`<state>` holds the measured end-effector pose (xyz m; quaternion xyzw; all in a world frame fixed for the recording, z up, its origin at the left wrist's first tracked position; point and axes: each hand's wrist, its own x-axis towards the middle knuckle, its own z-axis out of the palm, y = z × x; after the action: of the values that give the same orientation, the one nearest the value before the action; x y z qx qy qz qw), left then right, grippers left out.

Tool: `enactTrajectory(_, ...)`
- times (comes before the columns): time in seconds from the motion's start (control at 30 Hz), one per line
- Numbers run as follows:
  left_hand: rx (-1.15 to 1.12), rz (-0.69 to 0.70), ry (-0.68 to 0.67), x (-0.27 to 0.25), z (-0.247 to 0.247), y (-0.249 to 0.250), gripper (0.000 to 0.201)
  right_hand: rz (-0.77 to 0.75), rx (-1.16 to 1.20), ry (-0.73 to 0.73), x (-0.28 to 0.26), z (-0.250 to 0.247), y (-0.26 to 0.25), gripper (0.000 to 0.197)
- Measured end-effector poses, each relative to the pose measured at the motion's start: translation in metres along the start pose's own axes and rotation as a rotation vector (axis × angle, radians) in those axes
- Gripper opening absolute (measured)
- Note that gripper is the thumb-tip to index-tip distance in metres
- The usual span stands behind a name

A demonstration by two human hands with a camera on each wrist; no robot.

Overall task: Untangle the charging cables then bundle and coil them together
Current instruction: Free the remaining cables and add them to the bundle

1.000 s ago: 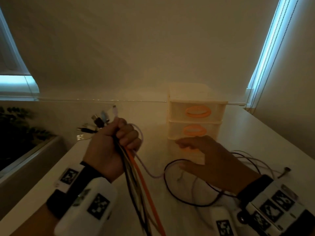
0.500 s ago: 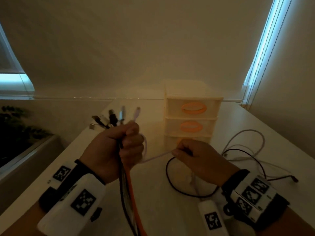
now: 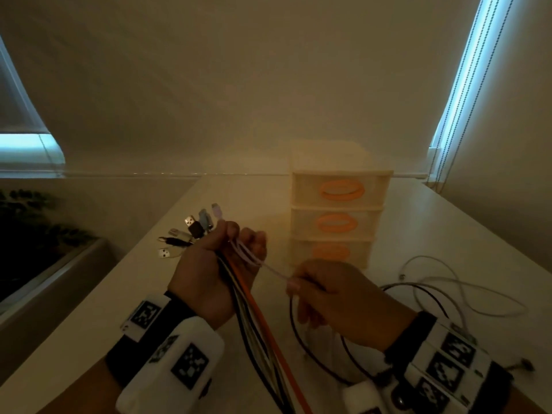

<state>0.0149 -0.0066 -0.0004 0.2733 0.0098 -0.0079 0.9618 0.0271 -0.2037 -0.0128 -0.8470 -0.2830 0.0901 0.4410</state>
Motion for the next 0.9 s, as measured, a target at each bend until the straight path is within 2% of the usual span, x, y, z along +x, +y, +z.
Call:
enactTrajectory(0.1,-0.007,0.009,-0.028,0.003,-0.002,0.005,0.031,0.029,-0.153,0.041,0.002,-0.010,0.013,0.029)
enactTrajectory(0.2,0.052,0.016,-0.045,0.005,-0.004,0.004,0.032,-0.033,-0.114,0.123,0.003,-0.016,0.017,0.020)
enactTrajectory(0.33,0.034,0.028,-0.050,0.005,-0.005,0.006,0.034,-0.005,-0.042,-0.080,-0.001,-0.018,0.016,0.016)
enactTrajectory(0.4,-0.001,0.030,-0.063,0.005,-0.006,0.010,0.036,0.007,-0.061,-0.078,-0.002,-0.023,0.019,0.017)
enactTrajectory(0.53,-0.044,0.040,-0.115,0.005,-0.008,0.023,0.037,0.017,-0.106,0.027,-0.003,-0.036,0.022,0.016)
enactTrajectory(0.67,-0.041,0.046,-0.072,0.006,-0.010,0.028,0.038,0.095,-0.225,-0.079,-0.002,-0.041,0.027,0.017)
enactTrajectory(0.7,-0.043,0.049,-0.077,0.005,-0.011,0.030,0.039,0.113,-0.277,-0.050,-0.001,-0.046,0.030,0.019)
enactTrajectory(0.77,-0.027,0.043,-0.114,0.005,-0.011,0.032,0.039,0.137,-0.327,0.102,0.000,-0.059,0.037,0.023)
enactTrajectory(0.83,0.013,-0.002,-0.162,0.004,-0.009,0.025,0.036,0.123,-0.372,0.246,0.001,-0.066,0.040,0.027)
enactTrajectory(0.9,0.063,-0.070,-0.216,0.002,-0.009,0.015,0.034,0.092,-0.389,0.322,0.002,-0.064,0.042,0.026)
